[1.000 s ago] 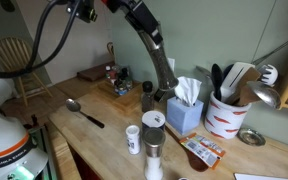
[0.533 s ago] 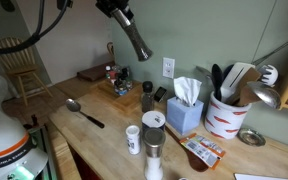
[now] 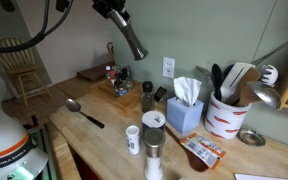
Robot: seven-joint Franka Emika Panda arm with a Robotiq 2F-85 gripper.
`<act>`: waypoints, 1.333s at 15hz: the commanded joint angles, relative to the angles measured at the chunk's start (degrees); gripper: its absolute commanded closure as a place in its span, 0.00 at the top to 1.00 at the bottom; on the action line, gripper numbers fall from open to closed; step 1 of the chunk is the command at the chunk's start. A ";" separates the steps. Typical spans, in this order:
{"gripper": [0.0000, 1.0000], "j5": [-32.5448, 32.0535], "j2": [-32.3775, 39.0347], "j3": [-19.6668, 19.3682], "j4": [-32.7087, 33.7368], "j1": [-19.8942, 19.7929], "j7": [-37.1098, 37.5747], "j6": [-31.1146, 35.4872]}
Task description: Place the container of black pepper in the wooden box
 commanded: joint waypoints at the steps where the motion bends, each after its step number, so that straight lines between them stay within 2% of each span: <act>1: 0.59 0.04 0.04 0.02 0.15 0.02 -0.02 -0.16; 2: 0.59 0.04 0.04 0.02 0.15 0.02 -0.02 -0.16; 3: 0.34 0.04 0.04 0.02 0.15 0.02 -0.02 -0.16; 8: 0.34 2.17 5.22 -0.93 1.15 7.33 -4.14 10.98; 11: 0.34 4.83 8.94 -1.91 1.76 12.63 -6.94 13.81; 16: 0.34 11.10 14.85 -4.85 3.82 20.86 -13.66 12.61; 20: 0.34 13.57 19.60 -5.46 5.95 22.45 -16.97 9.47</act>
